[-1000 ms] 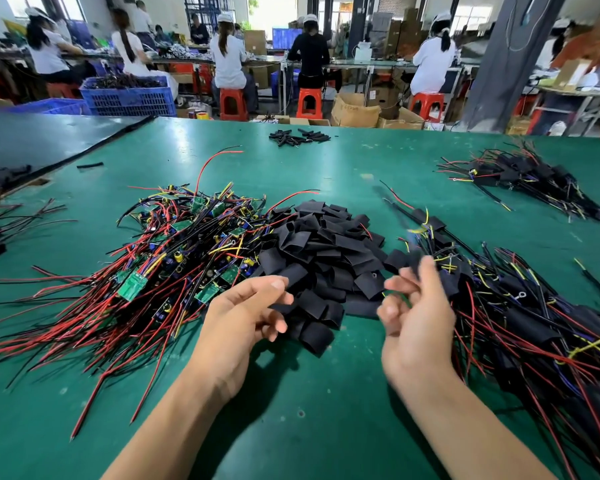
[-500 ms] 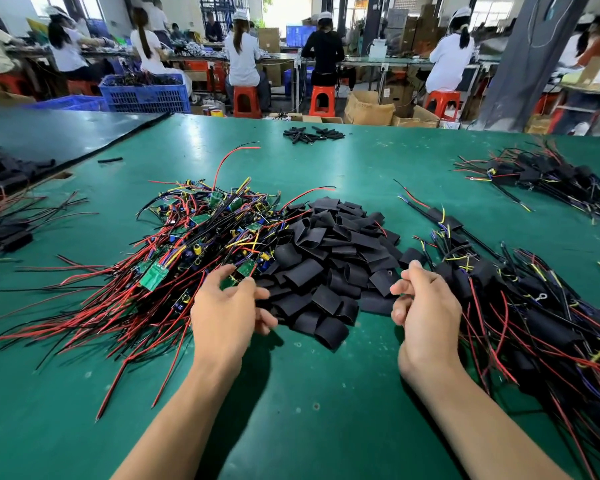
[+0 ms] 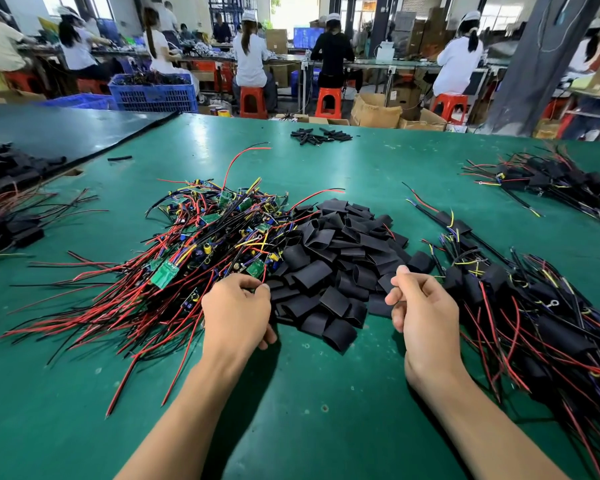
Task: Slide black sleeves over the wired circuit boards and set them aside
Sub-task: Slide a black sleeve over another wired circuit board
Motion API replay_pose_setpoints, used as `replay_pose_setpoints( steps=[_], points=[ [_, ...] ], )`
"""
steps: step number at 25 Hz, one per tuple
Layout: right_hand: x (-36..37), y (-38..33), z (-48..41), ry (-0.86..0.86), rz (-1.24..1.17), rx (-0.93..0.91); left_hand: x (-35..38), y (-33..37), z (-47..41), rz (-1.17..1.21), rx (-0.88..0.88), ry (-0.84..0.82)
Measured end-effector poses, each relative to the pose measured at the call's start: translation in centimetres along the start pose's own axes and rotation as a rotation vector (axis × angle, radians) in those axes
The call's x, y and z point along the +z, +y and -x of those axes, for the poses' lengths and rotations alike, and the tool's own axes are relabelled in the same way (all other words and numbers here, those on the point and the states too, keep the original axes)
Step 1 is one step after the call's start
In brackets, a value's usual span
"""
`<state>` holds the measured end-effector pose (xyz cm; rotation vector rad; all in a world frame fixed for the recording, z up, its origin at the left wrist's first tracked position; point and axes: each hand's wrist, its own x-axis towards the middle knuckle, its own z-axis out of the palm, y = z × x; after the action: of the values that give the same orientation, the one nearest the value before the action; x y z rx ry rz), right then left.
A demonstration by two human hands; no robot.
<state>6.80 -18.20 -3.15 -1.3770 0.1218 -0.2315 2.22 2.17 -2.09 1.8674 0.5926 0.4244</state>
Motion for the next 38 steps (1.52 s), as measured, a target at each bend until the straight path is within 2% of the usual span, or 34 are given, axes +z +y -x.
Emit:
replay_pose_setpoints(
  steps=[7,9,10,12,14,17,22,25,28,32,35,38],
  points=[
    [-0.1,0.0,0.1,-0.039,0.017,0.003,0.3,-0.1,-0.2,-0.184,0.090,0.018],
    [-0.1,0.0,0.1,-0.046,0.028,0.001,0.3,-0.1,-0.1,-0.043,0.064,0.041],
    [0.0,0.0,0.2,-0.052,0.036,0.000,0.2,0.1,-0.1,0.138,0.011,0.012],
    [0.1,0.1,0.2,-0.076,0.055,-0.005,-0.4,0.8,-0.2,0.601,-0.148,-0.159],
    [0.0,0.1,0.4,-0.115,0.089,-0.031,-1.0,1.8,-0.1,0.877,-0.281,-0.409],
    [0.2,-0.1,0.8,-0.194,0.139,-0.121,-1.0,2.4,0.9,0.856,-0.311,-0.694],
    [0.8,0.1,2.0,-0.470,0.237,-0.186,0.4,2.2,3.0,0.574,-0.233,-0.913],
    [0.6,0.3,2.0,-0.559,0.380,-0.291,1.6,2.1,3.7,0.501,-0.158,-0.873],
    [0.5,0.3,1.9,-0.522,0.379,-0.249,2.2,2.0,3.9,0.506,-0.114,-0.796],
    [0.5,0.6,1.9,-0.541,0.389,-0.253,2.3,1.9,3.9,0.500,-0.078,-0.788],
    [0.6,0.4,1.6,-0.505,0.234,-0.191,2.5,1.8,3.8,0.530,-0.096,-0.759],
    [0.4,-0.1,1.0,-0.370,0.106,-0.095,2.2,1.6,3.3,0.496,-0.069,-0.713]
  ],
)
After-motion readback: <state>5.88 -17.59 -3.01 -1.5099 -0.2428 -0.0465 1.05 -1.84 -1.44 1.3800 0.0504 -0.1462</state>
